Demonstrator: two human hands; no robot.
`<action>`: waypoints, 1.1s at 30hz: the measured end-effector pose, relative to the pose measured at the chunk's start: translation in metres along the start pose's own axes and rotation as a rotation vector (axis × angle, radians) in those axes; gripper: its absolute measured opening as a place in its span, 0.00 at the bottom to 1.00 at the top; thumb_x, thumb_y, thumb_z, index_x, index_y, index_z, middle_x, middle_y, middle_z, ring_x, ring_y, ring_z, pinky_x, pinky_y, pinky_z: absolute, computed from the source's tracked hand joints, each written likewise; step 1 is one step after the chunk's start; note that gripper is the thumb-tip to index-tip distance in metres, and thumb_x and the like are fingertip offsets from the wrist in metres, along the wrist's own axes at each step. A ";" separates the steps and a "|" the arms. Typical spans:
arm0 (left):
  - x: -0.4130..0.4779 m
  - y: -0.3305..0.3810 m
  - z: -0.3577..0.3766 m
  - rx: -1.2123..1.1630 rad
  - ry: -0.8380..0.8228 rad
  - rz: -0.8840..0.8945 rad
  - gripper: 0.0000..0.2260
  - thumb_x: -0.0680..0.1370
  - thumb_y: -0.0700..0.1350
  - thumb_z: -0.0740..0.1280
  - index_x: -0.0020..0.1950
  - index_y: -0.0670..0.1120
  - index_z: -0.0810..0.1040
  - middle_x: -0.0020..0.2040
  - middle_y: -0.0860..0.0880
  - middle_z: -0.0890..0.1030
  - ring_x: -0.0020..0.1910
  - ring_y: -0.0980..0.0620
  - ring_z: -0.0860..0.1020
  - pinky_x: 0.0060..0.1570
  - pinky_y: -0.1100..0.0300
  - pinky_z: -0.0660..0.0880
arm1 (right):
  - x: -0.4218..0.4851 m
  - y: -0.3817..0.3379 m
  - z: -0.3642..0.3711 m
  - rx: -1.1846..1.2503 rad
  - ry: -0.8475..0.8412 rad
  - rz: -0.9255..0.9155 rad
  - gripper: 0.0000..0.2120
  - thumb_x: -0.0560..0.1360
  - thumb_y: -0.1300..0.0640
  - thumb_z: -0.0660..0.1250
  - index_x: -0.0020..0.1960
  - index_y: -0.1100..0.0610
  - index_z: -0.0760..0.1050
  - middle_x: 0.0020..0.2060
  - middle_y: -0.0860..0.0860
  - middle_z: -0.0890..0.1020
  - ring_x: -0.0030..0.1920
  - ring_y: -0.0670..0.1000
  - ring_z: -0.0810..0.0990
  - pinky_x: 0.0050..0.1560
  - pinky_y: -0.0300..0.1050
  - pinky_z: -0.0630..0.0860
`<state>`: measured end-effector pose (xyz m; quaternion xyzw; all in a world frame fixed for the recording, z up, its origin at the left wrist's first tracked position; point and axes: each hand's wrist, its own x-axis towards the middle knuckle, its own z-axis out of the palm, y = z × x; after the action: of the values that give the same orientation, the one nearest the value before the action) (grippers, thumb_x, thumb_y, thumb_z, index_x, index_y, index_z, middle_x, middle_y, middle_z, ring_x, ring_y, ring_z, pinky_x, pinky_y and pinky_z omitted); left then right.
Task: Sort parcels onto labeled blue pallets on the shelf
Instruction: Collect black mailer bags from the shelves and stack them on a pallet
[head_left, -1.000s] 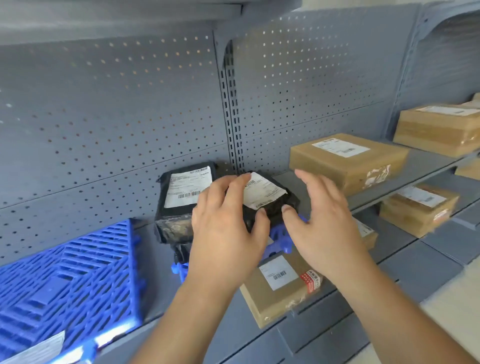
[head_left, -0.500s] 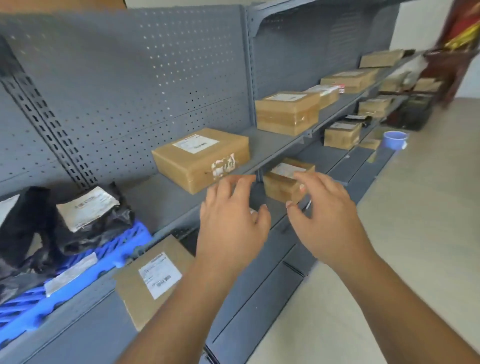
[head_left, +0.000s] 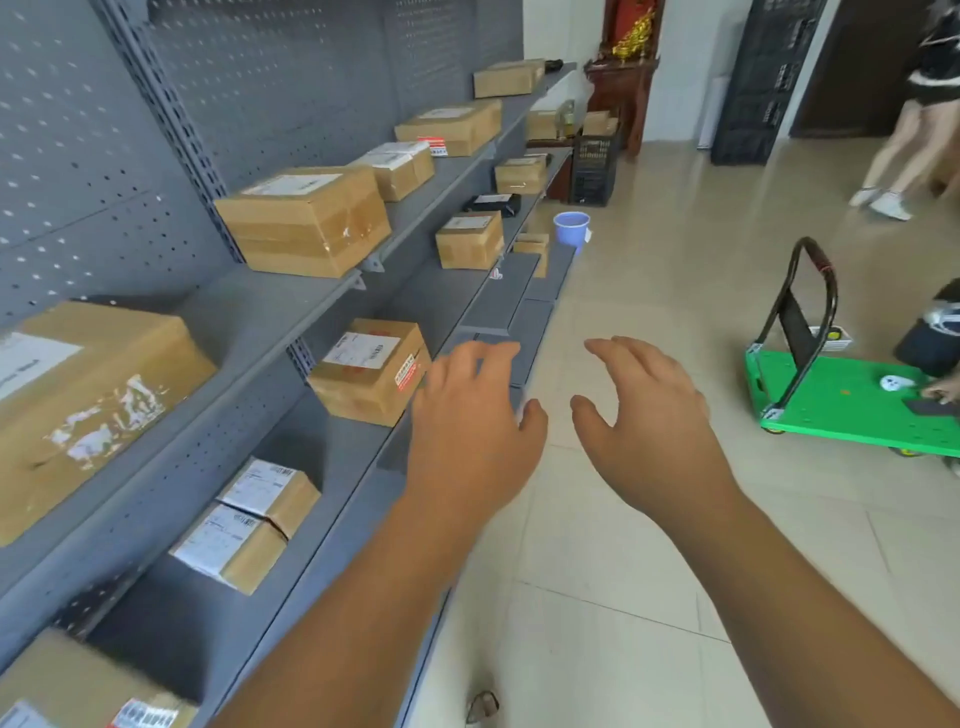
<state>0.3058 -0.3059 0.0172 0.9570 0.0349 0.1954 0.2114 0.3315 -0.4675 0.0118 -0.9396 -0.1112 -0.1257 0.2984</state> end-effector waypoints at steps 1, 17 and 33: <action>0.013 0.001 0.011 -0.012 -0.018 0.015 0.24 0.79 0.53 0.68 0.74 0.52 0.71 0.71 0.50 0.73 0.70 0.45 0.69 0.68 0.48 0.66 | 0.011 0.008 0.003 -0.014 0.004 0.021 0.26 0.79 0.49 0.66 0.76 0.48 0.68 0.74 0.49 0.71 0.74 0.53 0.65 0.72 0.57 0.63; 0.265 -0.006 0.135 -0.095 -0.180 0.193 0.24 0.80 0.54 0.65 0.76 0.53 0.68 0.73 0.51 0.70 0.70 0.46 0.68 0.67 0.49 0.66 | 0.233 0.080 0.048 -0.195 0.102 0.290 0.26 0.78 0.48 0.66 0.75 0.47 0.68 0.74 0.49 0.70 0.73 0.55 0.66 0.70 0.56 0.63; 0.493 0.078 0.300 0.028 -0.248 0.204 0.24 0.80 0.56 0.63 0.76 0.55 0.66 0.75 0.53 0.68 0.71 0.48 0.67 0.66 0.49 0.66 | 0.468 0.257 0.052 -0.098 0.020 0.347 0.28 0.77 0.45 0.65 0.76 0.44 0.65 0.74 0.48 0.69 0.72 0.56 0.67 0.67 0.58 0.68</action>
<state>0.8755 -0.4205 -0.0227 0.9753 -0.0863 0.0957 0.1795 0.8551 -0.5789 -0.0243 -0.9568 0.0620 -0.0867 0.2704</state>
